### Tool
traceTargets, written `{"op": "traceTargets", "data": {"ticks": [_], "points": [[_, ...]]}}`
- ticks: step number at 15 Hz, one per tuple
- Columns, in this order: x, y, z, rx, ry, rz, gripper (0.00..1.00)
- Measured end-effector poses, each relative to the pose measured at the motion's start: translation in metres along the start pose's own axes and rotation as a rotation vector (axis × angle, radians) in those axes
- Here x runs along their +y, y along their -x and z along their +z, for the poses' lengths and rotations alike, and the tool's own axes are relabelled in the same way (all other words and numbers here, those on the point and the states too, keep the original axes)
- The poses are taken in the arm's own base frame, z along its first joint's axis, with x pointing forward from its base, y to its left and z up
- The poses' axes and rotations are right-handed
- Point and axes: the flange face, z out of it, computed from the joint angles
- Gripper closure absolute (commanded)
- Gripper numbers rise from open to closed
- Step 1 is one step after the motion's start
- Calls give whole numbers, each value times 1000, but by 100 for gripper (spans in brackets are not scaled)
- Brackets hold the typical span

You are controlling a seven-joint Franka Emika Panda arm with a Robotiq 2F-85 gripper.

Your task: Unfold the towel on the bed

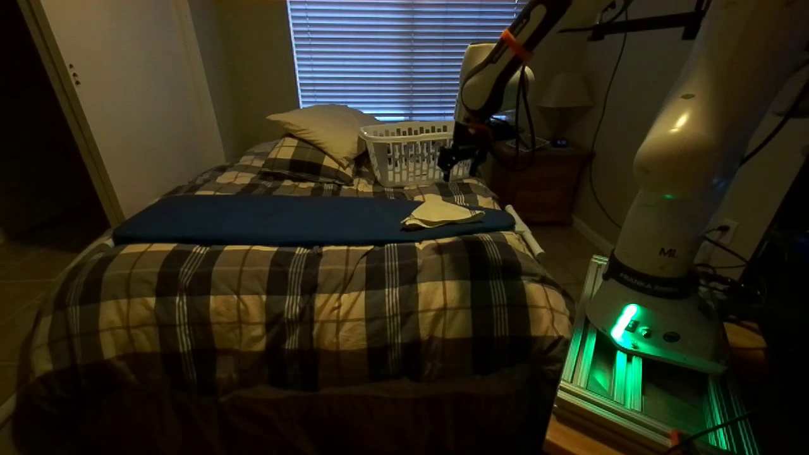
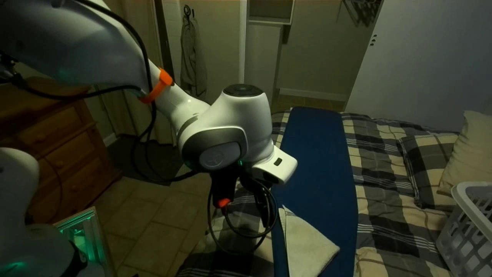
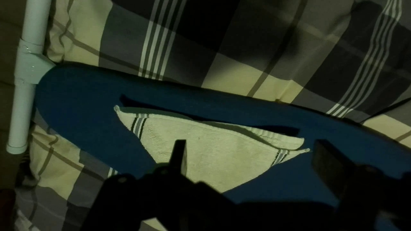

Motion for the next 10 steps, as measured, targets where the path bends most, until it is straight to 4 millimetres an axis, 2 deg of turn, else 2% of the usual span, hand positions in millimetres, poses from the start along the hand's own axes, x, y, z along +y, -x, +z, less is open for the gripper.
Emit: {"op": "traceTargets", "data": {"ticks": [7, 10], "points": [[0, 0, 2, 2, 4, -13, 0], [16, 0, 17, -24, 36, -41, 0]]}}
